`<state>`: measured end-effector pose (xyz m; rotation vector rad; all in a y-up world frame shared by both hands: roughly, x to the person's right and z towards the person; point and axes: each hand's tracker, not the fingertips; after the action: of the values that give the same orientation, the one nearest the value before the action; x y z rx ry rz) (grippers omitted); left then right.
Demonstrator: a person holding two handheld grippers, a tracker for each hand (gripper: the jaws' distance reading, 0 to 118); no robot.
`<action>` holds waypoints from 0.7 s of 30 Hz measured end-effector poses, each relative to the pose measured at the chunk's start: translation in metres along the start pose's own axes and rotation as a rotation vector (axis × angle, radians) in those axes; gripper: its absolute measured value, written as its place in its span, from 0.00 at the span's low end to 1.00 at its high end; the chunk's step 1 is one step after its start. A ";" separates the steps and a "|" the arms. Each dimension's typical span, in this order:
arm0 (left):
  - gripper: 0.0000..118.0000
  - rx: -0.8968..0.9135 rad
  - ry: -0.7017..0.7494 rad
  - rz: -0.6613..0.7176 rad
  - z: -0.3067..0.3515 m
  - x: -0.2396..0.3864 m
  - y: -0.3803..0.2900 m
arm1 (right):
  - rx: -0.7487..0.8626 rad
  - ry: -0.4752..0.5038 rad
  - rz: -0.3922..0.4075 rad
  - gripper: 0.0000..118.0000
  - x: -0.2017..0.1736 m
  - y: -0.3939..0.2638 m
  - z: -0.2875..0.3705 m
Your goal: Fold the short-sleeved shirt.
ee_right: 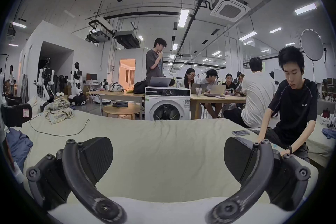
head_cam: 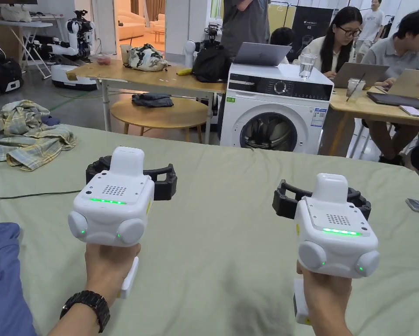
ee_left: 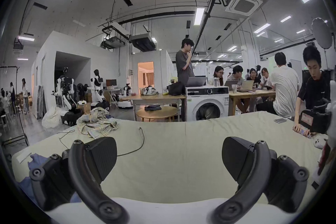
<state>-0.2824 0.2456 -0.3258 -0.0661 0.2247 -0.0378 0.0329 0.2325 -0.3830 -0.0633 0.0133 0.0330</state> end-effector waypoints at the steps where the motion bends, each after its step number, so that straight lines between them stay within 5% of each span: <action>1: 0.97 0.002 0.000 -0.002 -0.001 0.000 0.000 | 0.001 0.003 -0.001 1.00 0.000 0.001 -0.001; 21: 0.97 0.021 -0.029 -0.025 -0.011 -0.004 0.026 | 0.035 0.012 0.016 1.00 -0.004 0.038 0.001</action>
<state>-0.2877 0.2706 -0.3375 -0.0486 0.1941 -0.0639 0.0273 0.2704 -0.3846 -0.0280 0.0262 0.0486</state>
